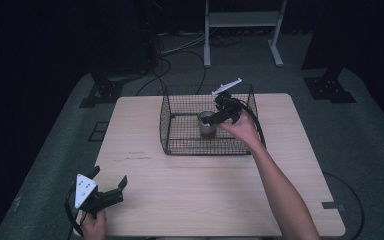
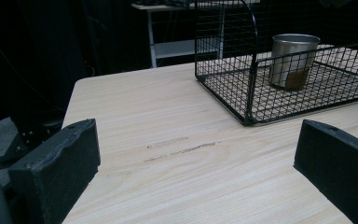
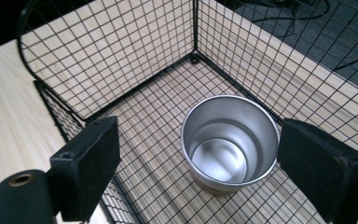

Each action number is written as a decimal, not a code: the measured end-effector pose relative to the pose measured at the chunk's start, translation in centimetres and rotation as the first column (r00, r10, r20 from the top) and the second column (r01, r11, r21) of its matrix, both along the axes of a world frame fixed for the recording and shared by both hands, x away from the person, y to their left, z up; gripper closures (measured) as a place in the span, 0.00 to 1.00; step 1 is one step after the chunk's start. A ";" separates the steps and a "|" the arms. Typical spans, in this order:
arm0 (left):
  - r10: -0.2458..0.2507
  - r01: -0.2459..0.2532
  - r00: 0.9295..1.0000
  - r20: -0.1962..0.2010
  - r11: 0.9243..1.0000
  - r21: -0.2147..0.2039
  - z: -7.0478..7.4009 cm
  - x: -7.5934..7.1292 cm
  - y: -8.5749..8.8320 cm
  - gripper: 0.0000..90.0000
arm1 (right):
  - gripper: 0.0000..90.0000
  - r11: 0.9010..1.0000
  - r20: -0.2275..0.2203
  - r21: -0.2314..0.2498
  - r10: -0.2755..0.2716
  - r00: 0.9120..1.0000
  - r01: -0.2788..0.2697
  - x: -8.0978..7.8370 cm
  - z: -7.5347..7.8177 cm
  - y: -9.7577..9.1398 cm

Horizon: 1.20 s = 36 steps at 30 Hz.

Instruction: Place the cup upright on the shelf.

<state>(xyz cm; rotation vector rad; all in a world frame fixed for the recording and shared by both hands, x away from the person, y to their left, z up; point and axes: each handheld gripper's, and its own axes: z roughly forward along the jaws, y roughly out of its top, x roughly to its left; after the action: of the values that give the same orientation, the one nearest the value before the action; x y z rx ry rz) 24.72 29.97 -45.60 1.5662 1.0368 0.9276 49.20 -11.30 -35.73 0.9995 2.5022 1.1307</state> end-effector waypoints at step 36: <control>0.003 -0.003 1.000 -0.001 1.000 0.007 0.0 -0.1 0.1 0.00 | 0.14 0.998 0.030 0.040 0.047 0.998 -0.048 -5.4 0.5 -4.0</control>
<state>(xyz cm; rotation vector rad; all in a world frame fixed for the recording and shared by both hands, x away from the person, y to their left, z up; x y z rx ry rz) 24.62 30.06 -45.62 1.5715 1.0385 0.9334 43.84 -15.29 -35.20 0.9312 2.5025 1.2055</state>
